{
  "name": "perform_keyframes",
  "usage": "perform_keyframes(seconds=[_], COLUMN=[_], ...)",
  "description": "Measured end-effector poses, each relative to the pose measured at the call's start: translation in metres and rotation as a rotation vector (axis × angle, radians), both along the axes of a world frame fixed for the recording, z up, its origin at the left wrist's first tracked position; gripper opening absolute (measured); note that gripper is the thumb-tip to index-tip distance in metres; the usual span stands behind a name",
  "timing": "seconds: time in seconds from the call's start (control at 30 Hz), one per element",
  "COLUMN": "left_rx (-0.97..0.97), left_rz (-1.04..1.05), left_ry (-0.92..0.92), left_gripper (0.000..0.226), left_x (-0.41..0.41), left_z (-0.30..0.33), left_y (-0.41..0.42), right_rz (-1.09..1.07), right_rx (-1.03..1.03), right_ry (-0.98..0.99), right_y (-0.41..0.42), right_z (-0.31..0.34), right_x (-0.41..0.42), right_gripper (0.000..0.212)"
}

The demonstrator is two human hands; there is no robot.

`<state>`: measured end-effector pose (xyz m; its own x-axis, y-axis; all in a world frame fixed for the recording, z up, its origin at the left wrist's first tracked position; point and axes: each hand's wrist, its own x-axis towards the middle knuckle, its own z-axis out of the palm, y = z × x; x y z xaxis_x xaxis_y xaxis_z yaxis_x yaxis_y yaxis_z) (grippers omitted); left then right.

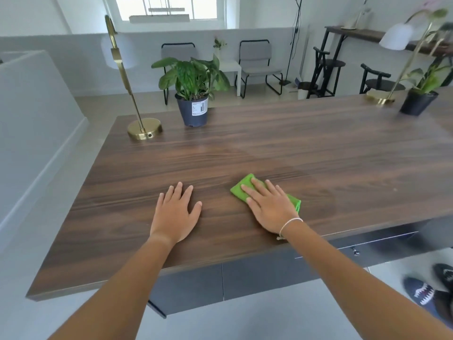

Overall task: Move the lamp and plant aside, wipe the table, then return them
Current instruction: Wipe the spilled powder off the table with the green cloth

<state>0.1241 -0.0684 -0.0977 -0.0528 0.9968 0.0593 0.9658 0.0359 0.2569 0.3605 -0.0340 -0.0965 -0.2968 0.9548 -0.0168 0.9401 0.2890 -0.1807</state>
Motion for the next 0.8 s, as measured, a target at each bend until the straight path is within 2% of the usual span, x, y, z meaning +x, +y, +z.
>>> perform_keyframes(seconds=[0.1, 0.17, 0.3, 0.4, 0.5, 0.57, 0.67, 0.73, 0.8], left_rx=[0.001, -0.004, -0.002, 0.01, -0.011, -0.015, 0.001, 0.006, -0.011], left_rz=[0.016, 0.02, 0.025, 0.036, 0.011, -0.016, -0.011, 0.058, 0.121], left_ry=[0.001, 0.001, -0.001, 0.001, -0.015, -0.077, -0.113, -0.093, -0.056], left_gripper=[0.058, 0.058, 0.059, 0.059, 0.062, 0.076, 0.083, 0.069, 0.059], left_x=[0.003, 0.003, 0.005, 0.005, 0.001, -0.009, -0.038, -0.07, -0.098], left_z=[-0.001, -0.001, 0.0, -0.002, -0.001, 0.003, 0.009, 0.012, 0.012], left_y=[0.005, 0.004, 0.004, 0.004, 0.009, 0.01, 0.016, 0.024, 0.035], right_rz=[0.245, 0.258, -0.051, -0.151, 0.014, 0.194, 0.341, 0.265, 0.076], right_rx=[0.013, 0.012, -0.013, -0.013, -0.019, -0.004, -0.027, -0.04, -0.013], right_ry=[0.044, 0.058, 0.013, -0.006, 0.005, -0.005, 0.06, 0.073, 0.053], right_y=[-0.042, -0.036, 0.043, 0.09, 0.089, 0.06, 0.019, 0.032, 0.073], right_z=[0.003, 0.002, 0.003, 0.003, 0.001, 0.001, 0.002, 0.002, 0.003], right_x=[0.02, 0.052, 0.094, 0.053, -0.019, -0.041, -0.004, 0.026, 0.04], right_gripper=[0.072, 0.076, 0.047, 0.046, 0.048, 0.056, 0.077, 0.074, 0.057])
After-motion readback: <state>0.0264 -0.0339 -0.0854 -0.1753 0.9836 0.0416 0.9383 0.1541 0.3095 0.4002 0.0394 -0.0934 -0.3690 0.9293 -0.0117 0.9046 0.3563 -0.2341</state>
